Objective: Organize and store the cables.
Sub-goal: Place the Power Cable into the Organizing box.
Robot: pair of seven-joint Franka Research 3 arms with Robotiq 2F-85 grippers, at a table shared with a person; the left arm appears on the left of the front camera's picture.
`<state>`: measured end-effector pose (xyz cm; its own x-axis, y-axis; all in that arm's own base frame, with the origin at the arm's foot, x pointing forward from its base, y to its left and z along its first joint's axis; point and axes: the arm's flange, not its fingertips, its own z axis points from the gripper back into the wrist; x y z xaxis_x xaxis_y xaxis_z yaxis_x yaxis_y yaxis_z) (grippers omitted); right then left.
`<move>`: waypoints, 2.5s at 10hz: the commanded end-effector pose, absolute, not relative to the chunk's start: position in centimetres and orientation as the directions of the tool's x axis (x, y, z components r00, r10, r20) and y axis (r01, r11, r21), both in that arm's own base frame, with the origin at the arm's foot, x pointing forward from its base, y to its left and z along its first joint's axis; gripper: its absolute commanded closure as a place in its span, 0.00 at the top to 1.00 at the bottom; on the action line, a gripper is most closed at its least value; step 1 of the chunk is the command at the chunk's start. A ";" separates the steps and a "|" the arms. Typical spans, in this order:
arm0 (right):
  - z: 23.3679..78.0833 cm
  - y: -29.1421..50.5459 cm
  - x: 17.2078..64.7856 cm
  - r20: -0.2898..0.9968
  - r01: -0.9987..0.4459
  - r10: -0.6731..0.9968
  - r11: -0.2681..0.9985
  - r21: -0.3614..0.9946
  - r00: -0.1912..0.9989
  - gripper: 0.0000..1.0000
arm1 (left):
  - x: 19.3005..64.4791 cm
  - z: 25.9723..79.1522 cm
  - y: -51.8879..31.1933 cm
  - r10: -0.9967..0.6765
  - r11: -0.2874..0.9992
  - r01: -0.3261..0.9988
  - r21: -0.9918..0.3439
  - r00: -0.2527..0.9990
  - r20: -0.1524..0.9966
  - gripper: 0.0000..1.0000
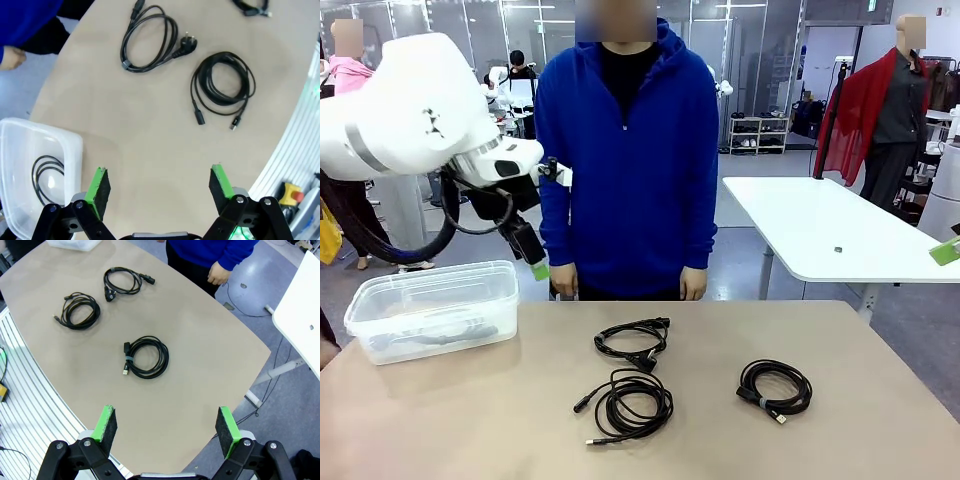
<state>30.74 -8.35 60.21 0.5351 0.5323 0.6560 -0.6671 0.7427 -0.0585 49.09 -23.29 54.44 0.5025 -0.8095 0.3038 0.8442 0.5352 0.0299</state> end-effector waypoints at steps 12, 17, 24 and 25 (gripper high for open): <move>60.1 -8.5 30.7 0.659 -0.673 0.534 0.738 -0.057 0.530 1.00 | 50.9 51.2 -26.9 -0.796 0.579 0.815 0.019 0.561 0.229 1.00; 60.1 -8.5 30.7 0.659 -0.673 0.534 0.738 -0.057 0.530 1.00 | 56.1 48.0 -30.4 -0.640 0.737 0.671 -0.084 0.732 0.233 1.00; 60.1 -8.5 30.7 0.659 -0.673 0.534 0.738 -0.057 0.530 1.00 | 61.3 41.9 -32.8 -0.402 0.898 0.424 -0.117 0.899 0.174 1.00; 60.1 -8.5 30.7 0.659 -0.673 0.534 0.738 -0.057 0.530 1.00 | 61.9 40.9 -33.2 -0.372 0.910 0.393 -0.131 0.914 0.158 1.00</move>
<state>30.74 -8.35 60.20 0.5352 0.5322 0.6559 -0.6670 0.7428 -0.0585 60.76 -32.26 41.21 0.8988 -0.4090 0.1575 0.4309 0.8905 -0.1463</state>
